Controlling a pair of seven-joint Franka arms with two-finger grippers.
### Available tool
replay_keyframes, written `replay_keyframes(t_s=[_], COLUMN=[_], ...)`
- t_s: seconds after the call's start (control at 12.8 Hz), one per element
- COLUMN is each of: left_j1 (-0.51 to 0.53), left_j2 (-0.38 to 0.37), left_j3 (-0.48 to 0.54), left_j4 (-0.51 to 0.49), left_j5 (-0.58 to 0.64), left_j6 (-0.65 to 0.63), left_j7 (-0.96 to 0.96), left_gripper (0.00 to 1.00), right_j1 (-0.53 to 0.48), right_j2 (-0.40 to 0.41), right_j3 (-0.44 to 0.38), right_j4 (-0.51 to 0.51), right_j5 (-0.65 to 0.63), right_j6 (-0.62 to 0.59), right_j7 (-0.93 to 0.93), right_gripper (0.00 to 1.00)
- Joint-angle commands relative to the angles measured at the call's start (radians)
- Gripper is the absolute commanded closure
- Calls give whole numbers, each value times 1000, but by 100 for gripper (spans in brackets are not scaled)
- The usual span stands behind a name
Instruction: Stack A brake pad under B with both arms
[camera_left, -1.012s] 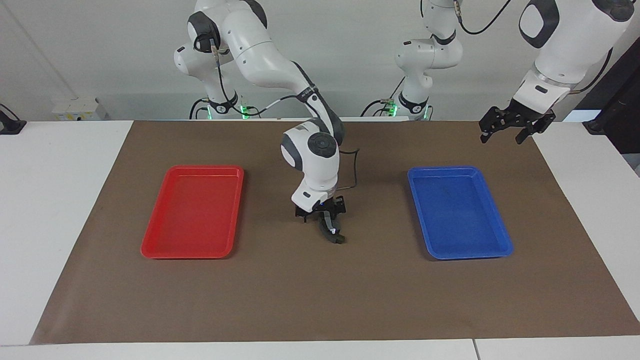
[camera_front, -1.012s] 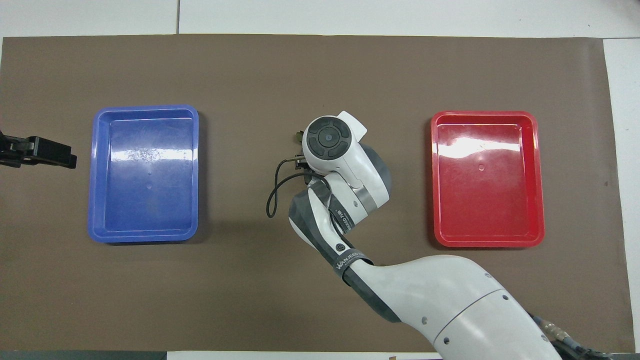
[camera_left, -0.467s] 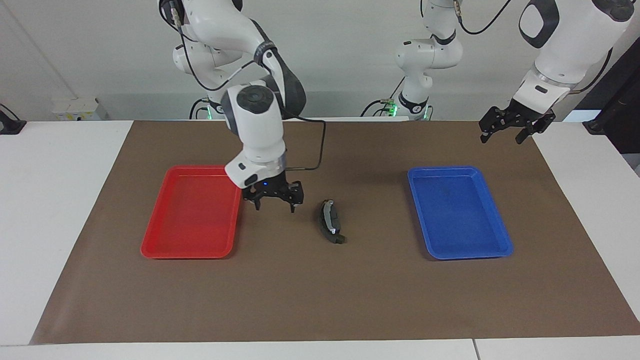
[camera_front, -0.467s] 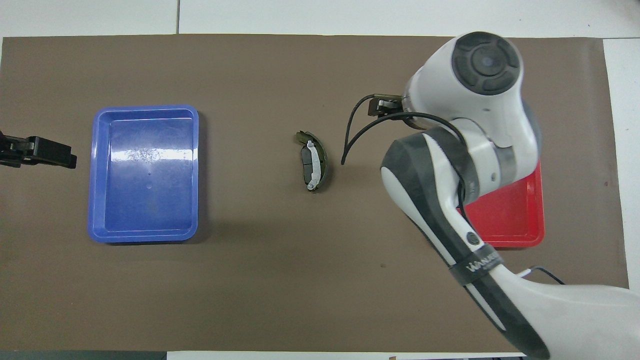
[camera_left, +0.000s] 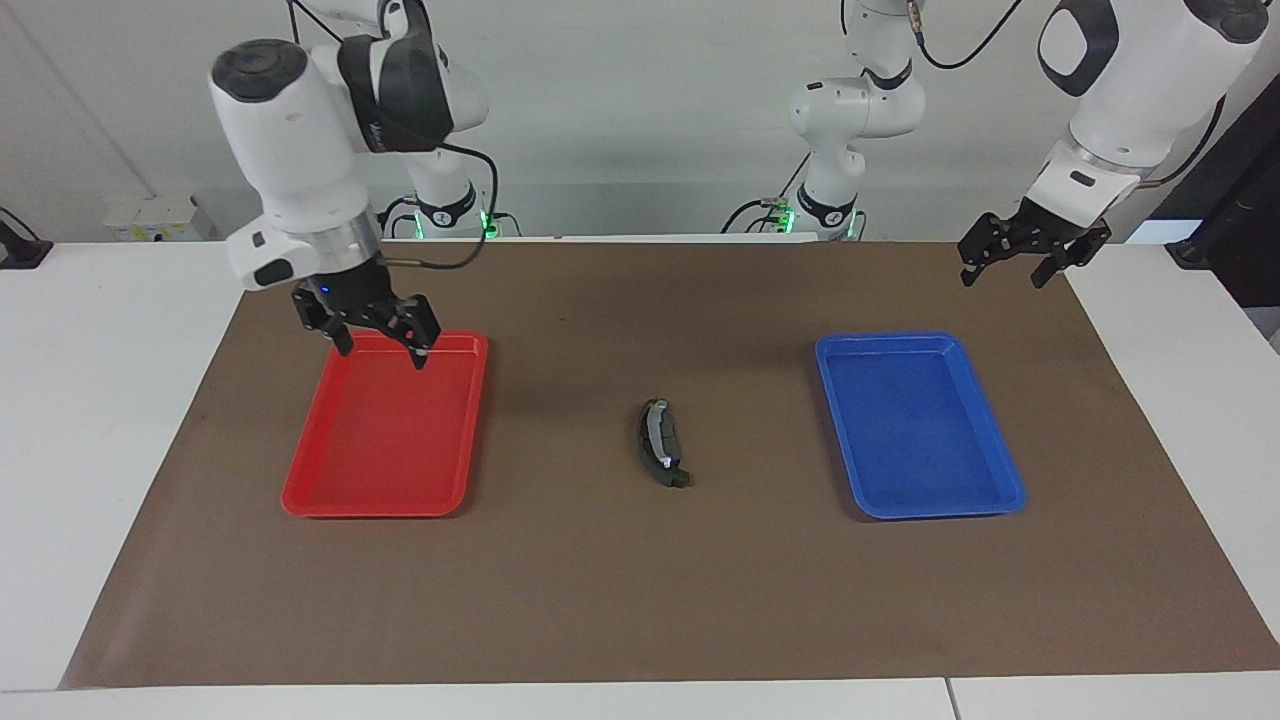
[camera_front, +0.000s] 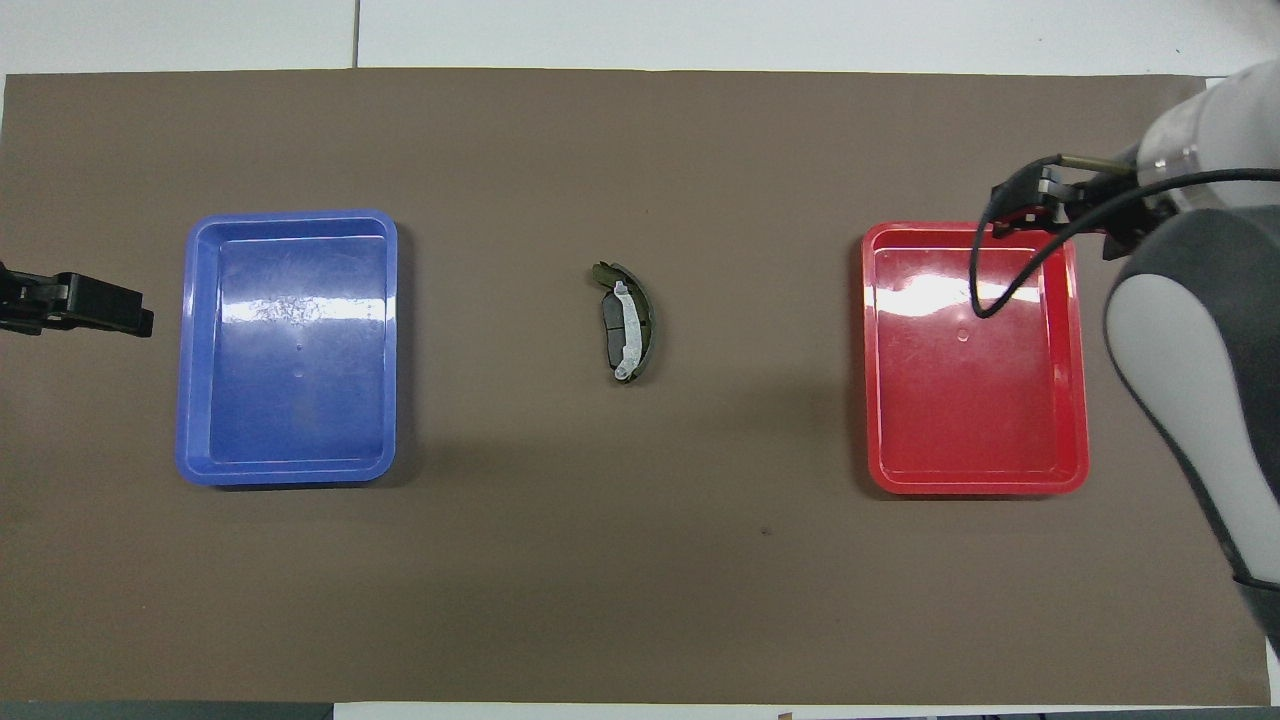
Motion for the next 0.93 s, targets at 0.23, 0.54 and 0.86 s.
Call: replay_keyframes(t_s=[0.23, 0.54, 0.86], left_j1=[6, 6, 6], left_j2=[-20, -20, -20], left_j3=[-2, -2, -2], left_j4=[-28, -28, -28], left_j5=[-4, -4, -4], left_j6=[15, 13, 15], left_j7=[-10, -10, -10], left_gripper=[2, 2, 2], right_j1=[-198, -246, -241], right_j2=[-113, -115, -98], right_j3=[78, 129, 132], right_j4=[-24, -25, 12], right_j5=[-2, 2, 4], right_j6=[-186, -192, -201], right_j7=[-129, -123, -124], right_gripper=[0, 0, 0])
